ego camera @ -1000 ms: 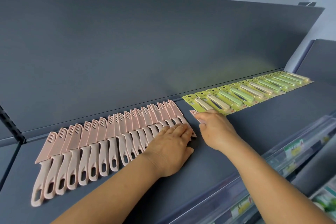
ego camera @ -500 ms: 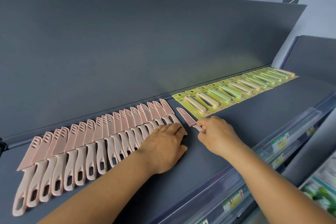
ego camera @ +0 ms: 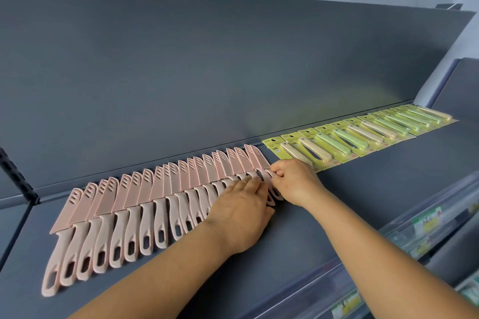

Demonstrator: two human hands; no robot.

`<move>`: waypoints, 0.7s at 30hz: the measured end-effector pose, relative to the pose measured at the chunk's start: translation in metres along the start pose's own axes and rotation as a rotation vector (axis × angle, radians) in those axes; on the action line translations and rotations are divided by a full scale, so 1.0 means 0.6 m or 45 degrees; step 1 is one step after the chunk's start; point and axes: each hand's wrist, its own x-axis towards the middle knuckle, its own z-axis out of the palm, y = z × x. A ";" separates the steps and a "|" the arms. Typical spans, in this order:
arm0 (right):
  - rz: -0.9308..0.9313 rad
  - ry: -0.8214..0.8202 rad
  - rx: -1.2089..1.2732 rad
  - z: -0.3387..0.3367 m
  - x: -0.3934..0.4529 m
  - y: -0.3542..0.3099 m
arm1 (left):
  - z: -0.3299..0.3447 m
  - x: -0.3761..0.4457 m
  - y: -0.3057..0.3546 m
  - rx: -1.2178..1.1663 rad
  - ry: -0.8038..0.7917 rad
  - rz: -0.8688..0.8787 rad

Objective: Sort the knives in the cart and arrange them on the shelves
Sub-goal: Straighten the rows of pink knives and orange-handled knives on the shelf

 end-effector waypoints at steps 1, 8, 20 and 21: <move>-0.036 -0.004 -0.014 0.001 0.000 0.004 | -0.001 0.001 -0.001 0.002 0.003 -0.014; -0.307 -0.157 -0.082 0.004 -0.014 0.022 | 0.004 0.007 0.003 0.013 0.005 -0.098; -0.343 -0.325 0.014 -0.006 -0.003 0.033 | 0.008 0.015 0.007 0.015 0.017 -0.081; -0.344 -0.332 0.015 -0.006 -0.004 0.034 | 0.009 0.015 0.007 0.009 0.028 -0.063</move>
